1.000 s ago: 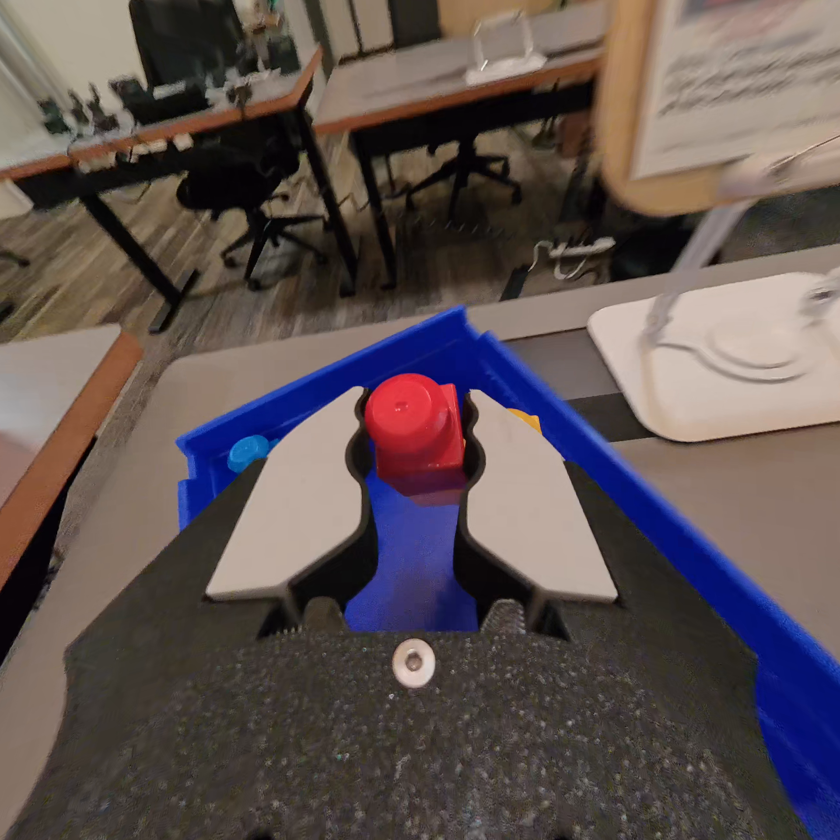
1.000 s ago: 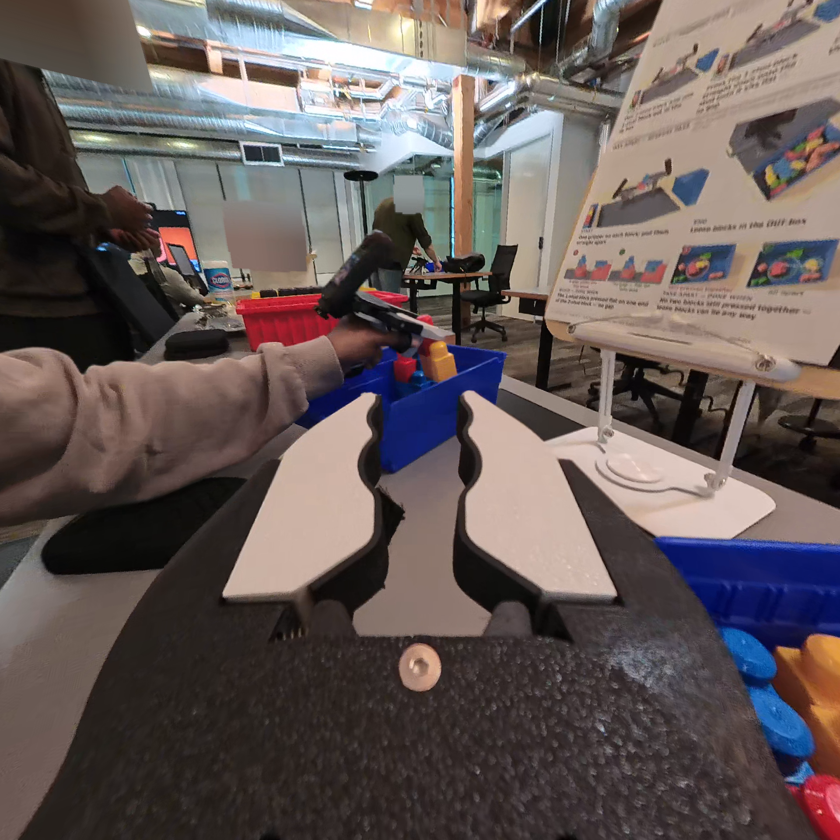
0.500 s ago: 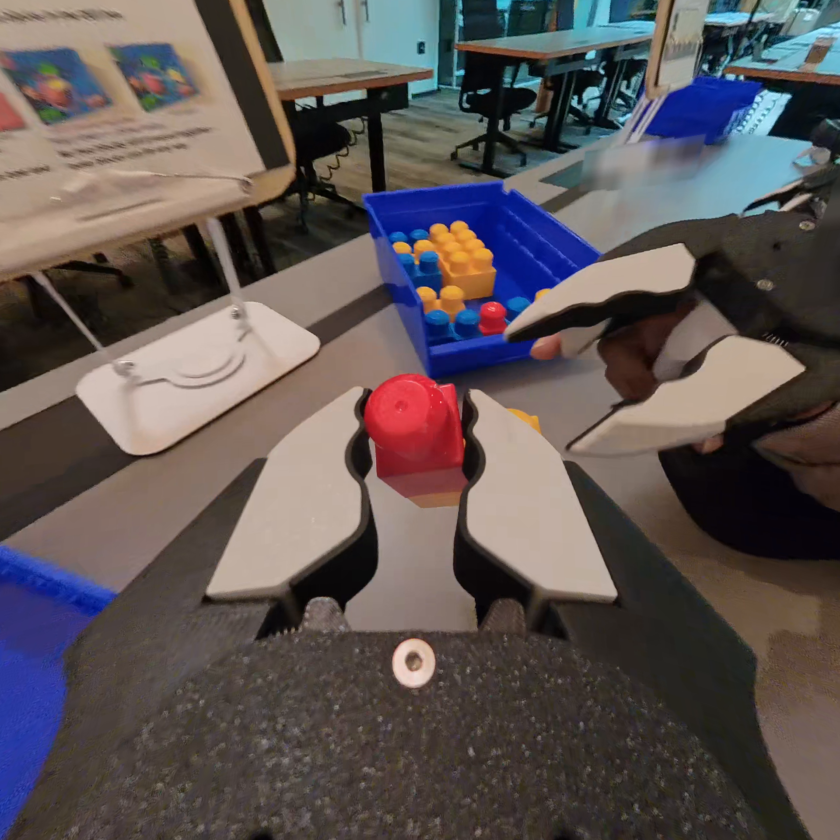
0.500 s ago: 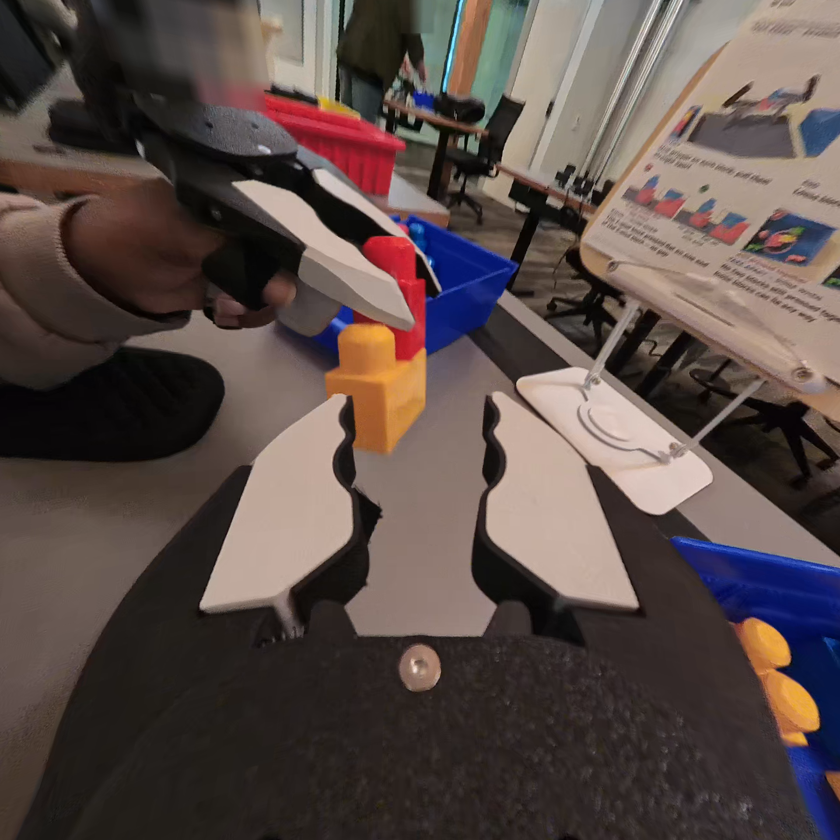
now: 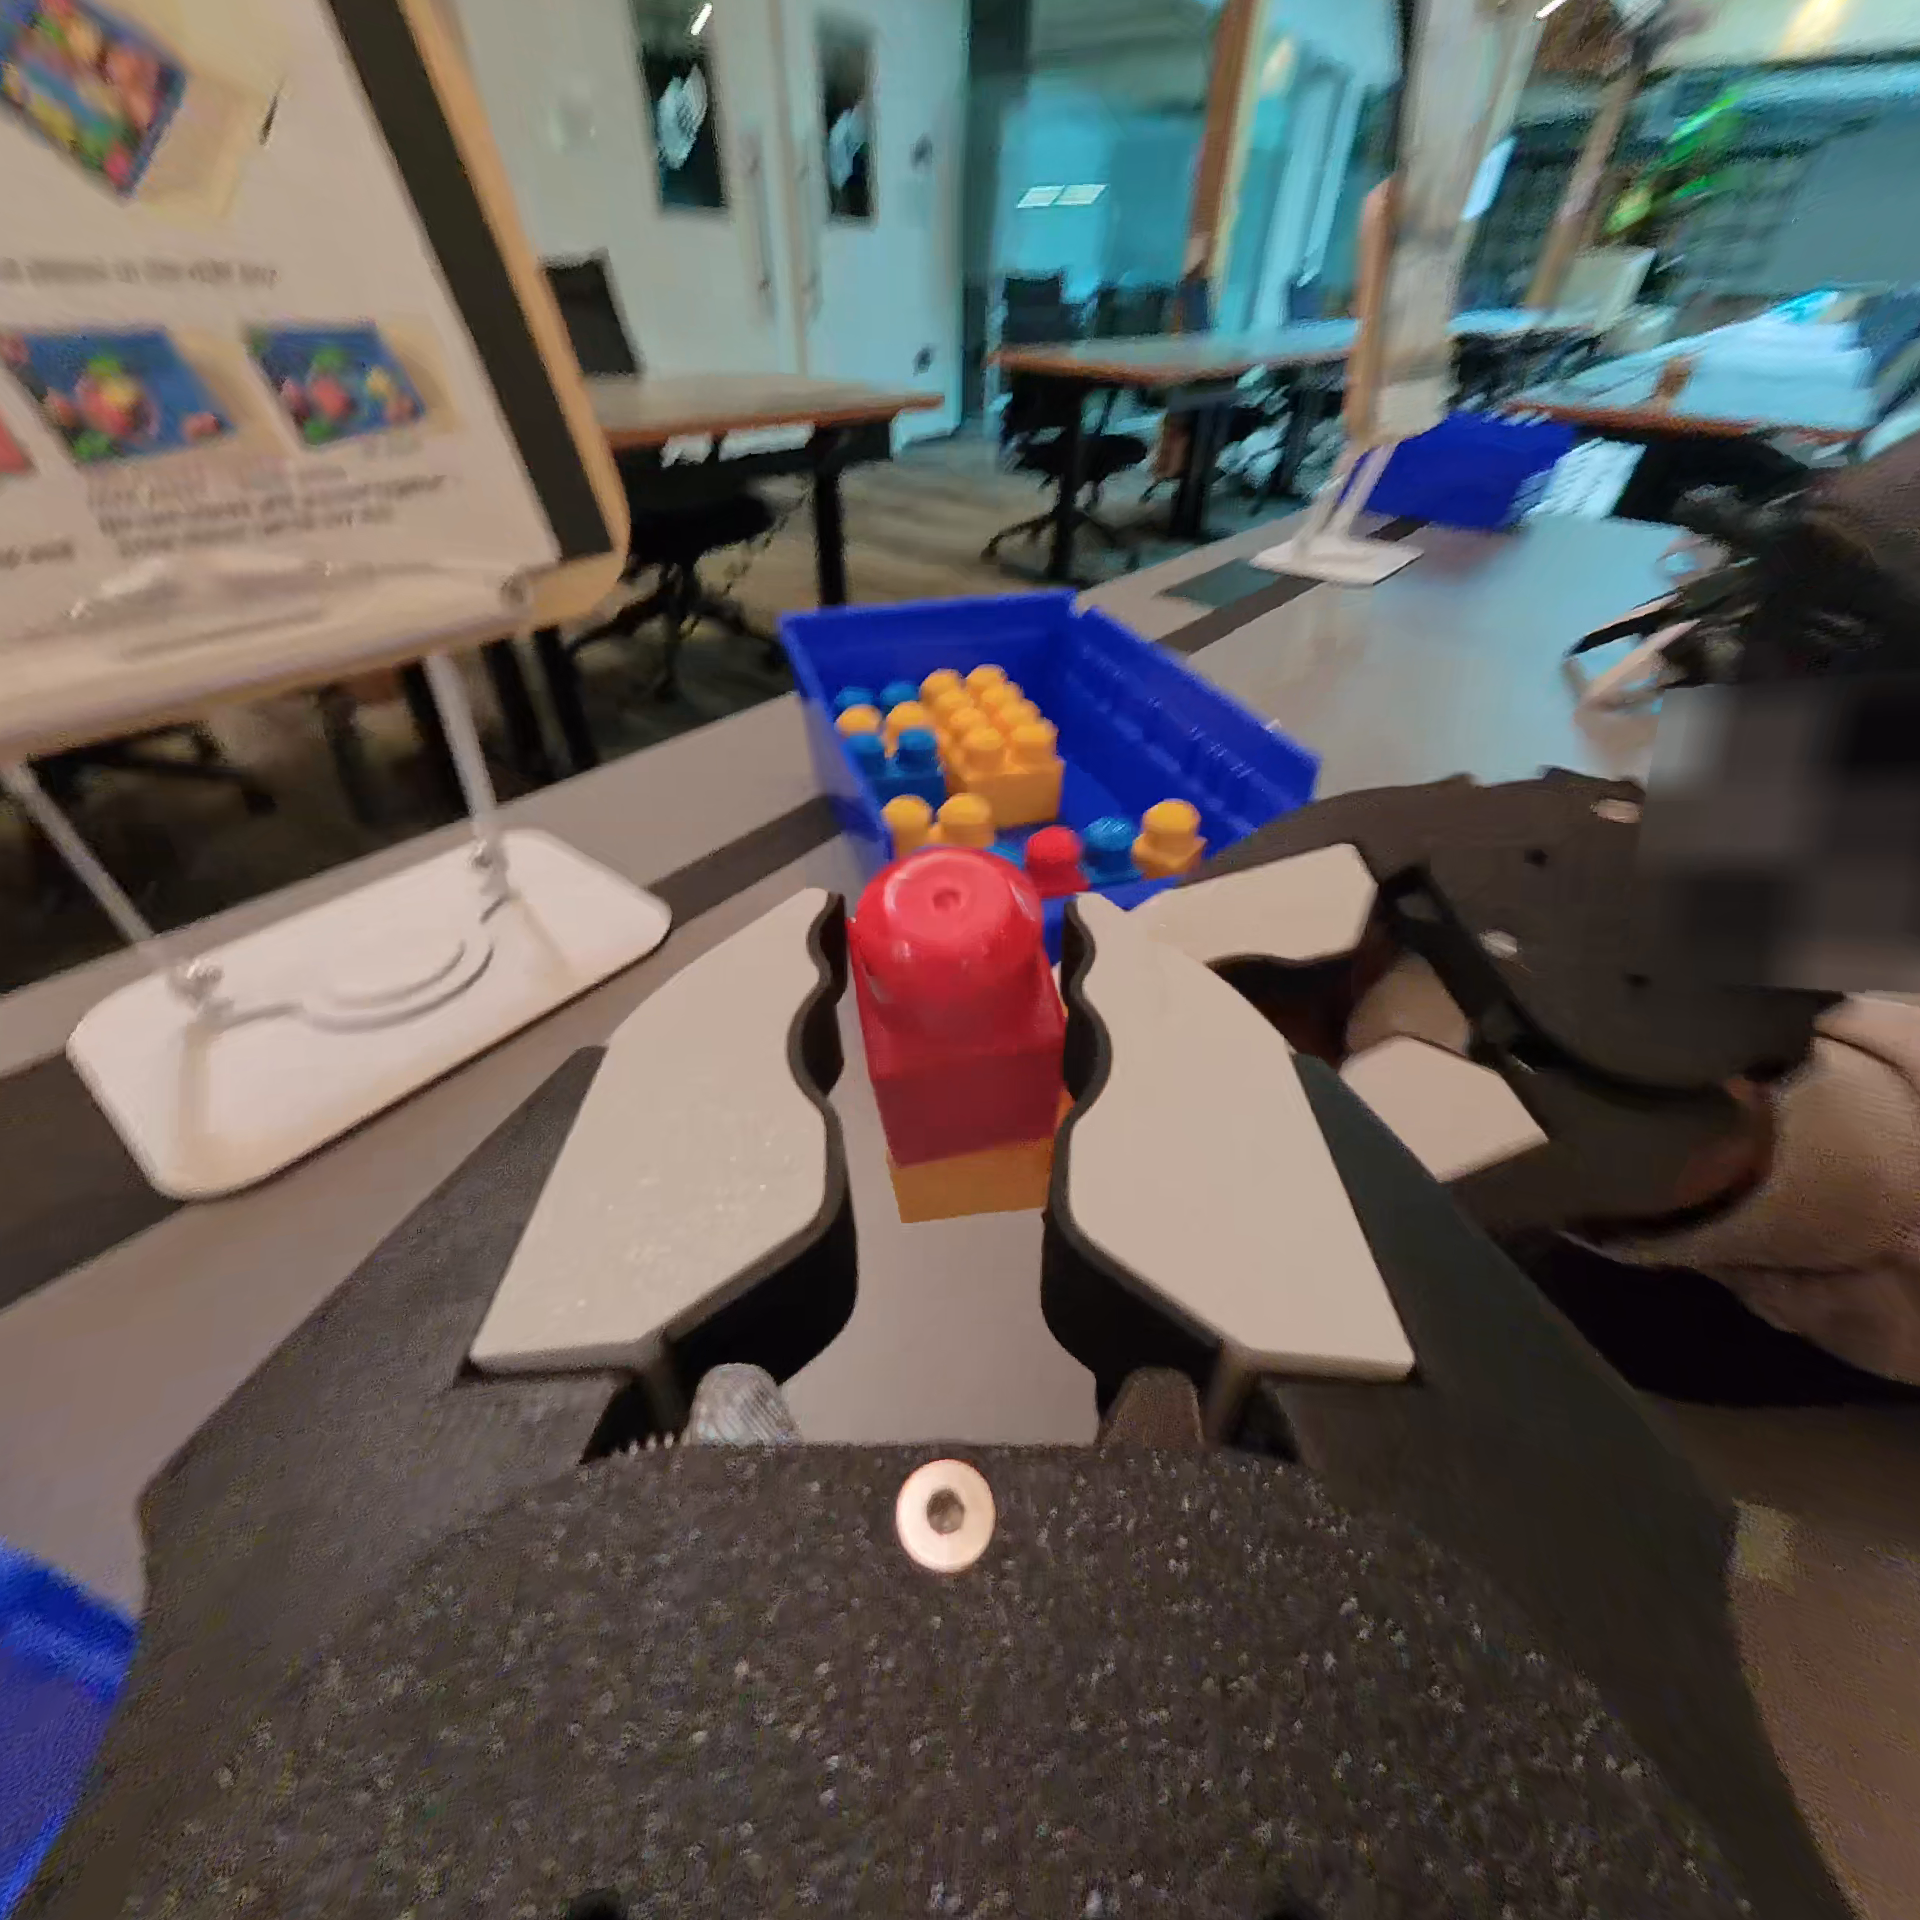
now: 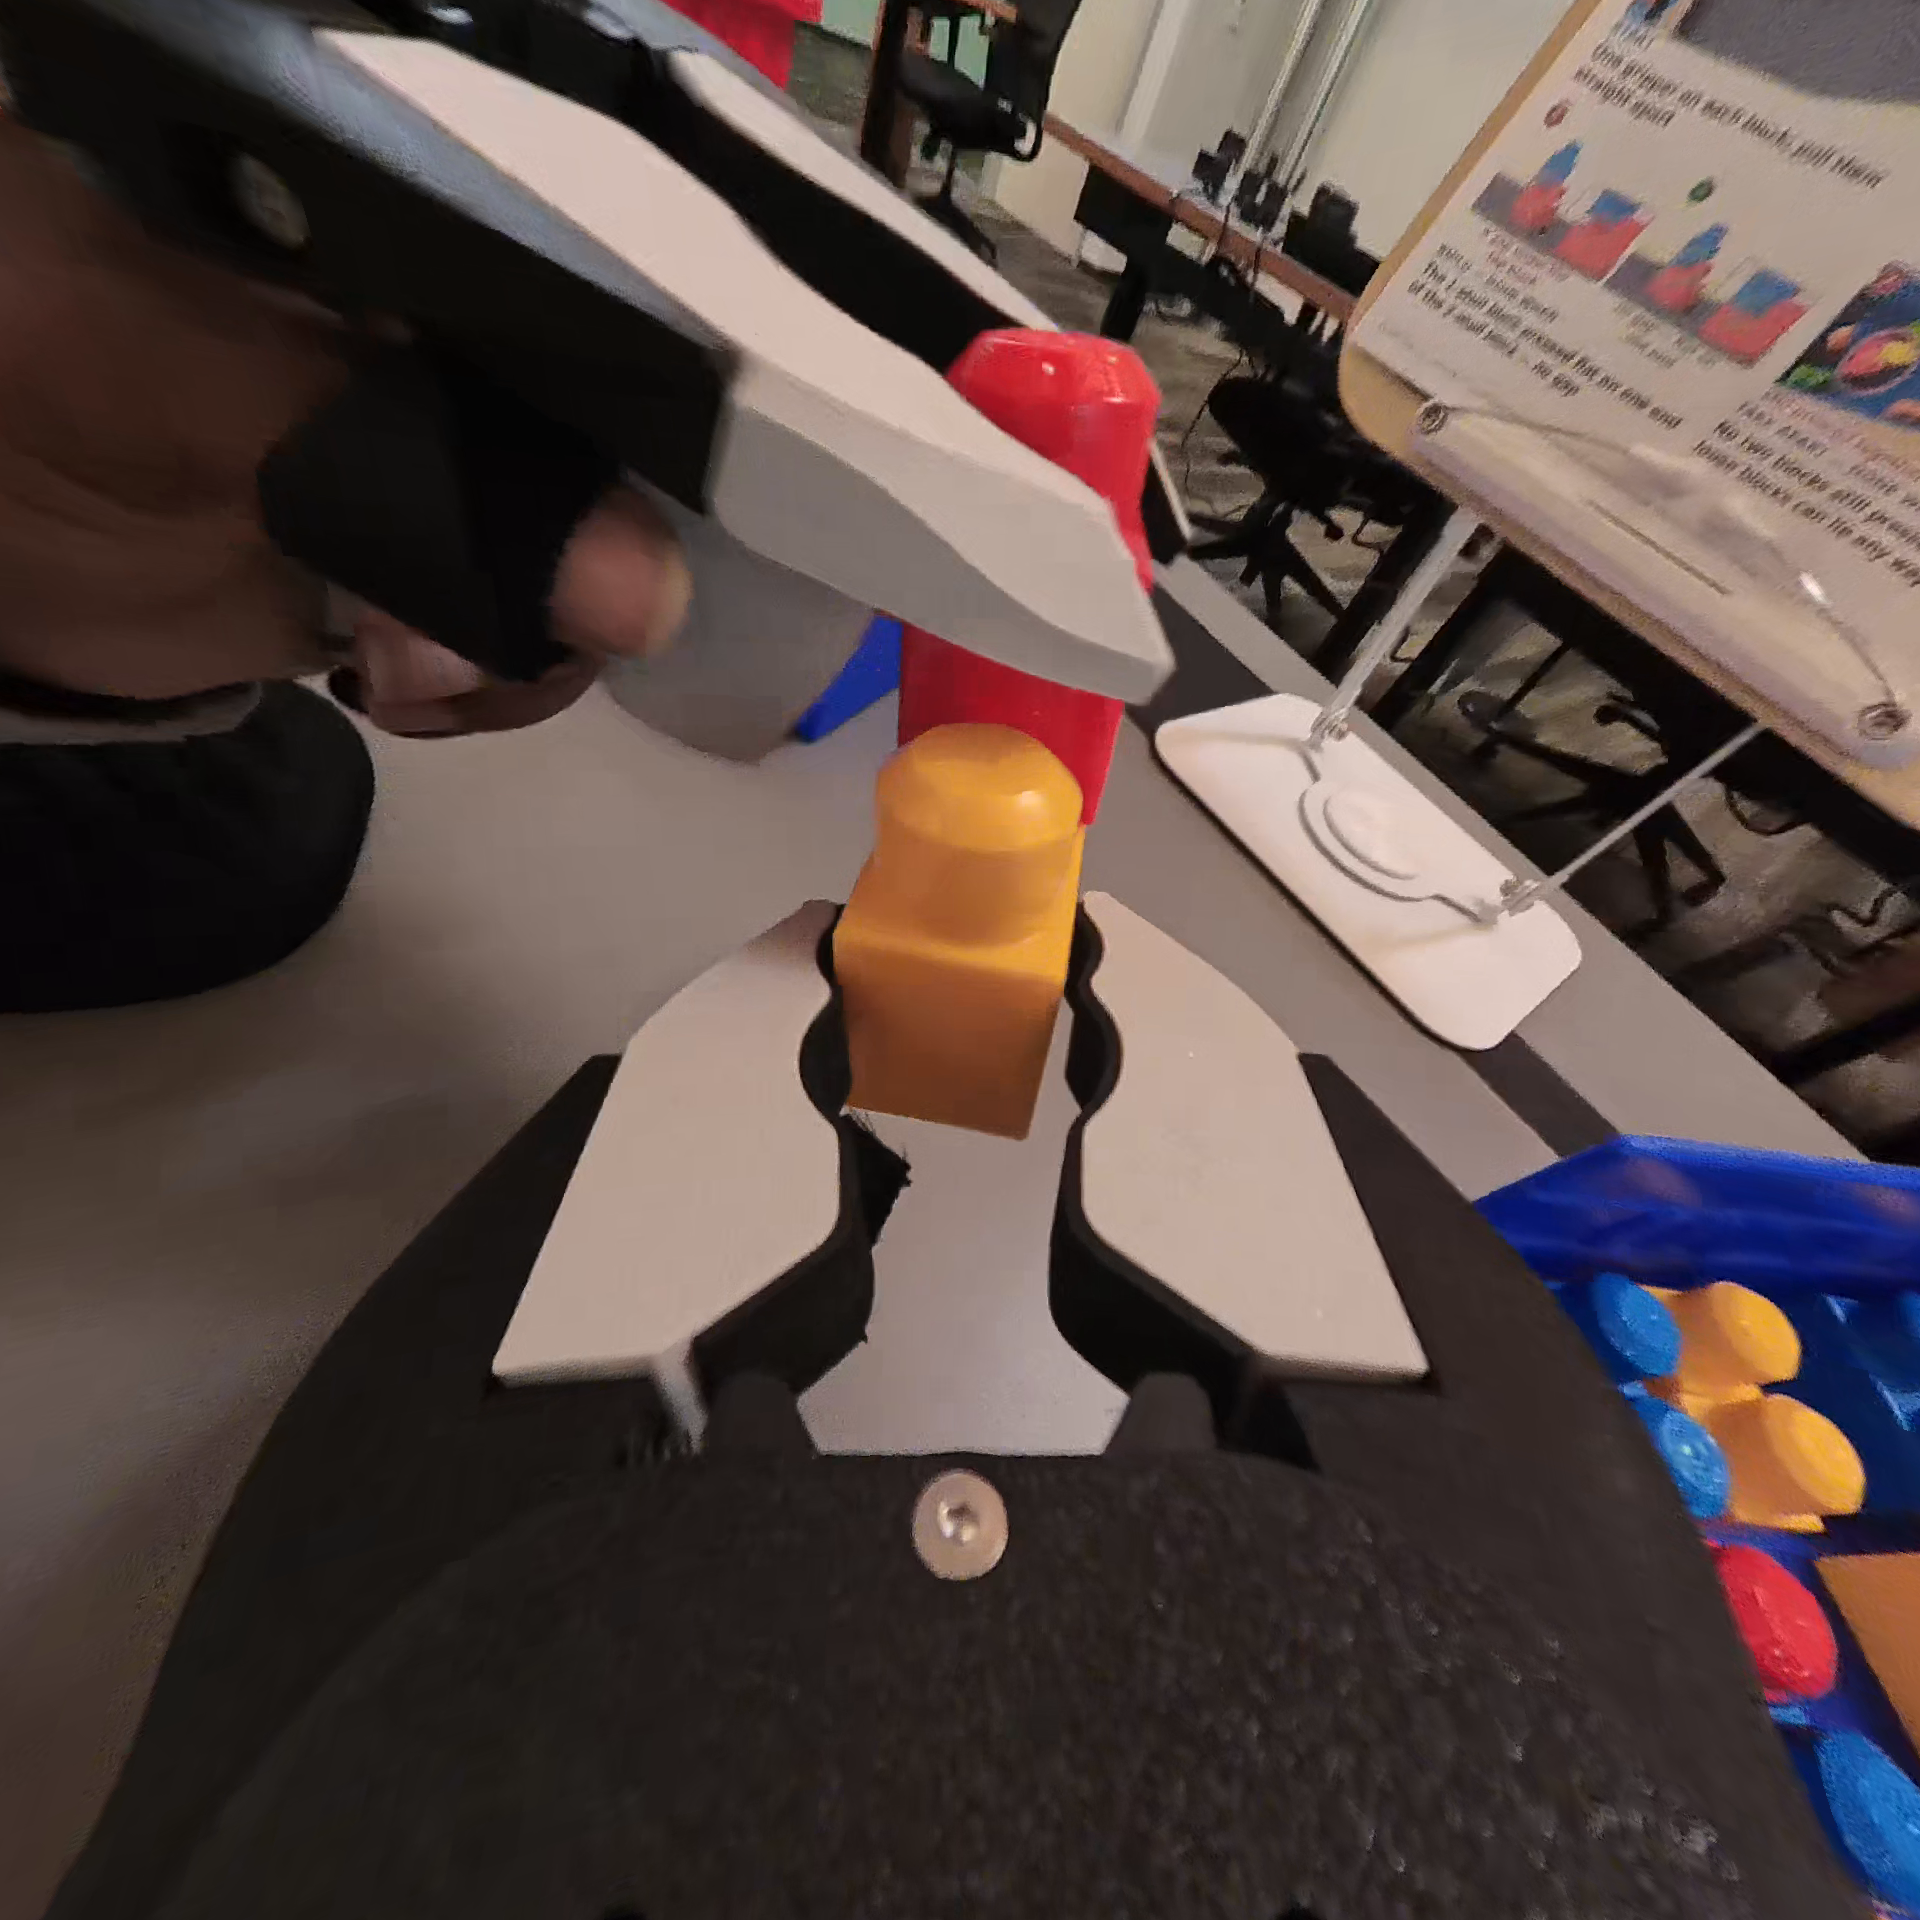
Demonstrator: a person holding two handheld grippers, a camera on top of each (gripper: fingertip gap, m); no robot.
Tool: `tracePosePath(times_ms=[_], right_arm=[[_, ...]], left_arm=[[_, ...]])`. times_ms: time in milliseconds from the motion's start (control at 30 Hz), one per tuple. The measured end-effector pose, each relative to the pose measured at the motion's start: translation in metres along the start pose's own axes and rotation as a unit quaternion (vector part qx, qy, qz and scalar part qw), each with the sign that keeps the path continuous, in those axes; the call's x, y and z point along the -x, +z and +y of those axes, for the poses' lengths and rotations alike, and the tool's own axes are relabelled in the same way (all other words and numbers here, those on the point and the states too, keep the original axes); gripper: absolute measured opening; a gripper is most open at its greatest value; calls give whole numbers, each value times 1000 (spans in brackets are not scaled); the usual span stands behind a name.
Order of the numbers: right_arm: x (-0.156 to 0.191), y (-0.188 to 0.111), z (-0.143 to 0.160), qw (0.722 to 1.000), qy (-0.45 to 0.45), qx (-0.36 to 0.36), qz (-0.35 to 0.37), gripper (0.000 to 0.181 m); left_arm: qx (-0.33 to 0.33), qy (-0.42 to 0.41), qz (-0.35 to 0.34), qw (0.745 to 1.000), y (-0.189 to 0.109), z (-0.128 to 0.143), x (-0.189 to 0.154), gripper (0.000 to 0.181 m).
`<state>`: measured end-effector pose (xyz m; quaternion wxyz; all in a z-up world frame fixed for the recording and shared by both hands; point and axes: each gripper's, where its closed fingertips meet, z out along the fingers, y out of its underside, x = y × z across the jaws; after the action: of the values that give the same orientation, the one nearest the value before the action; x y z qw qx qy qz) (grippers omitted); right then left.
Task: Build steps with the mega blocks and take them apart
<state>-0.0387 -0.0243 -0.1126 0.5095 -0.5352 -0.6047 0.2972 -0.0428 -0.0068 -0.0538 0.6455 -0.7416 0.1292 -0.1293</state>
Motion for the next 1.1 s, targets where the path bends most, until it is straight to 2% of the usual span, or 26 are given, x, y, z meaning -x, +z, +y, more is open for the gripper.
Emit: tracePosePath(times_ms=[67, 100, 200, 300, 433, 500, 600, 700, 800, 867, 900, 933, 967, 1100], right_arm=[[-9, -9, -7, 999, 18, -35, -19, 37], [-9, -16, -15, 996, 25, -71, -52, 37], [-20, -45, -34, 975, 56, -180, -115, 36], [-30, -65, -48, 944, 125, -255, -165, 36], [-14, -74, -58, 910, 162, -296, -240, 36], [-1, -68, -56, 906, 165, -287, -265, 36], [5, -63, -49, 907, 165, -262, -284, 36], [-7, -68, -48, 926, 136, -232, -264, 47], [-19, -81, -54, 945, 89, -205, -238, 50], [-13, -76, -45, 960, 50, -146, -233, 50], [-7, -72, -37, 965, 31, -110, -235, 49], [-1, -70, -32, 967, 18, -94, -238, 37], [3, -70, -31, 966, 15, -95, -241, 35], [8, -73, -13, 965, 23, -49, -256, 34]], left_arm=[[-45, 8, 50, 998, -8, -14, -8, 62], [-66, 5, 76, 995, -14, -20, -10, 65], [-100, -40, 174, 979, -25, -23, -13, 67], [-105, -107, 285, 947, -29, -16, -31, 71], [-91, -95, 322, 937, -23, -7, -55, 62], [-90, -82, 316, 941, -20, -7, -59, 39], [-61, -65, 313, 946, -21, 0, -57, 38], [-18, -25, 290, 957, -23, 15, -50, 38], [32, 22, 277, 960, -22, 36, -49, 37], [47, 31, 282, 958, -22, 44, -53, 37], [54, 35, 286, 956, -22, 48, -56, 37], [66, 45, 288, 954, -21, 54, -58, 37], [75, 57, 286, 953, -21, 58, -59, 37], [113, 92, 271, 951, -21, 75, -60, 37]])
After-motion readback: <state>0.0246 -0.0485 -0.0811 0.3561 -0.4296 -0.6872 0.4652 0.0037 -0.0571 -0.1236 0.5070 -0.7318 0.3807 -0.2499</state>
